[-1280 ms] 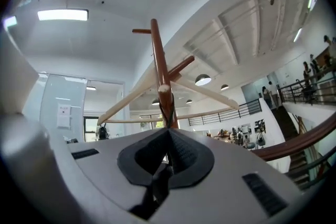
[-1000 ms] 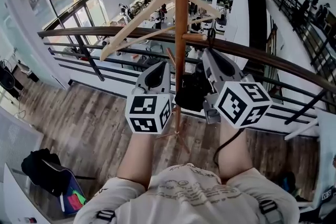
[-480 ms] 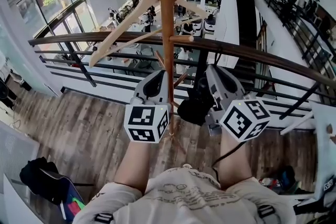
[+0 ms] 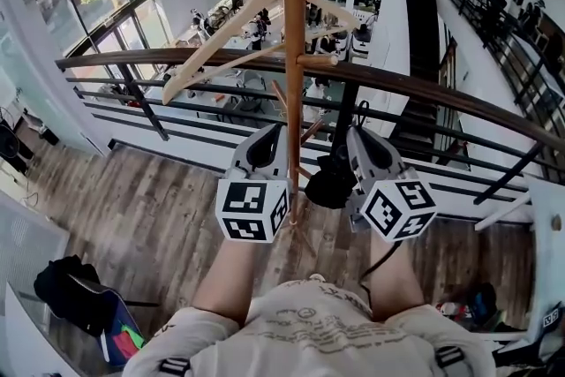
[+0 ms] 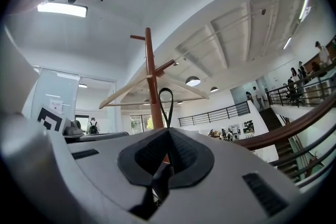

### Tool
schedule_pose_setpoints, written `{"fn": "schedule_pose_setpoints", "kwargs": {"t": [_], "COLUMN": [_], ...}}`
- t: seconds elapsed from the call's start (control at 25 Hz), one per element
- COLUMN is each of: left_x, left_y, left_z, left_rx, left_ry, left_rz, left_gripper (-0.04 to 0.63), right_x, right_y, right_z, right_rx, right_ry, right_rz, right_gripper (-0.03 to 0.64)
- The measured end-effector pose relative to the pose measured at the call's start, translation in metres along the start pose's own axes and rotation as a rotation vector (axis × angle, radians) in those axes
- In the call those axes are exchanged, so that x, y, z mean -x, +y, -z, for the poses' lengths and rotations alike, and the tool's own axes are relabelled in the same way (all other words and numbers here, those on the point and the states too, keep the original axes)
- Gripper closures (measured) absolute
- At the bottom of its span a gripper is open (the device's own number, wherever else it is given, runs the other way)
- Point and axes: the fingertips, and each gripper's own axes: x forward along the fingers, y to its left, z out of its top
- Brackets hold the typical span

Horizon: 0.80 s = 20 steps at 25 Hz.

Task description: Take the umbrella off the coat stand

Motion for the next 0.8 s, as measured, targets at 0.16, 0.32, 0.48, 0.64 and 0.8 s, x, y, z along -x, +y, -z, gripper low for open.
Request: {"fn": "schedule_pose_setpoints", "kwargs": {"t": [0.16, 0.32, 0.48, 0.64, 0.8], "left_x": [0.0041, 0.0056, 0.0040, 0.0046, 0.0033], "left_y": [-0.0007, -0.0024, -0.0069, -0.0086, -0.0057], "left_z": [0.0012, -0.0029, -0.0053, -0.0013, -0.0023], "left_rx": [0.001, 0.003, 0.000, 0.000, 0.003], "left_ry": [0.000, -0.006, -0.008, -0.004, -0.003], "left_rz": [-0.006, -0.008, -0.002, -0.002, -0.009], "left_gripper": [0.598, 0.598, 0.598, 0.598, 0.598], "right_x": [0.0009, 0.0016, 0.0007, 0.0027, -0.0009], "right_y": [0.0024, 0.0048, 0.0037, 0.0056, 0.0068], "right_z": [0.0017, -0.0008, -0.0025, -0.0012, -0.0013], "right_rx": [-0.002, 0.002, 0.026, 0.034, 0.016], "right_ry": [0.001, 0.003, 0.003, -0.002, 0.004], "right_rz": [0.000, 0.000, 0.011, 0.007, -0.009], "right_gripper": [0.614, 0.614, 0.614, 0.614, 0.614]}}
